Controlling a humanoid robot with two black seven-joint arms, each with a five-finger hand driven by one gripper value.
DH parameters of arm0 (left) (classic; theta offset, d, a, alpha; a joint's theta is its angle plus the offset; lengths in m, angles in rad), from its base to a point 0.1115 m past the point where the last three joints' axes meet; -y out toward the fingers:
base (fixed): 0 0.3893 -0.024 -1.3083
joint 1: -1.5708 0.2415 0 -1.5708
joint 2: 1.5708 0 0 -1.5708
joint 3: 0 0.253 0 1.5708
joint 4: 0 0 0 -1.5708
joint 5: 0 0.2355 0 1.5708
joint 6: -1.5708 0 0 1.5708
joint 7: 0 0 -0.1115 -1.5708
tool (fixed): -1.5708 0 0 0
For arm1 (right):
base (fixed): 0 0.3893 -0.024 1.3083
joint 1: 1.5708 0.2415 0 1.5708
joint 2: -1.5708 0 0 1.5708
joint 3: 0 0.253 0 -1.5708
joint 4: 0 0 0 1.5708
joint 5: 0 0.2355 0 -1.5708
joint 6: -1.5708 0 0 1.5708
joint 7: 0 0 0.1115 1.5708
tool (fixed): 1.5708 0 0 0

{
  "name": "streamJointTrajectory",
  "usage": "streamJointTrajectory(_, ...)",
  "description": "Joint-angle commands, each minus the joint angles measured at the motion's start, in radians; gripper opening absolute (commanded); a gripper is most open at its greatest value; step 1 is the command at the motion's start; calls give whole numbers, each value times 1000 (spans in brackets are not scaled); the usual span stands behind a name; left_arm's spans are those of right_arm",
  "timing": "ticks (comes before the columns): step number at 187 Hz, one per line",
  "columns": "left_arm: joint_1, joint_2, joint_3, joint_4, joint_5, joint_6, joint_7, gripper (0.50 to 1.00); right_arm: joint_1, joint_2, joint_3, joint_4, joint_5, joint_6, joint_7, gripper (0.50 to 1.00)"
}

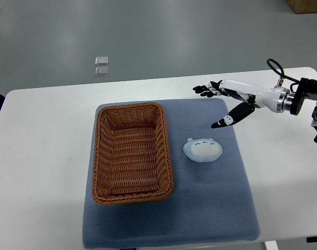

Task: Place blue toy in brown basket
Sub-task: 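Reach the right hand over the pale blue plush toy, then close the right hand's fingers around the pale blue plush toy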

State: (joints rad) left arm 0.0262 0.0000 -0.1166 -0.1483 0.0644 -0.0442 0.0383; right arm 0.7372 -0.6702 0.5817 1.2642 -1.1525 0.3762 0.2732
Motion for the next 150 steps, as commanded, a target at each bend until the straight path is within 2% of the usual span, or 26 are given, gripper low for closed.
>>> streamJointTrajectory(1, 0, 0, 0, -1, 0, 0, 0, 1000, 1, -15, -42, 35, -50, 18, 1, 924)
streamJointTrajectory(45, 0, 0, -2, -1, 0, 0, 0, 1000, -7, 1, -97, 40, -170, -3, -2, 924)
streamJointTrajectory(93, 0, 0, -2, -4, 0, 0, 2, 1000, -9, 17, -141, 37, -190, -16, -2, 913)
streamJointTrajectory(126, 0, 0, -2, -2, 0, 0, 0, 1000, -13, 46, -174, 24, -230, -74, -2, 901)
streamJointTrajectory(150, 0, 0, -2, -2, 0, 0, 0, 1000, -15, 69, -192, 3, -239, -120, -3, 868)
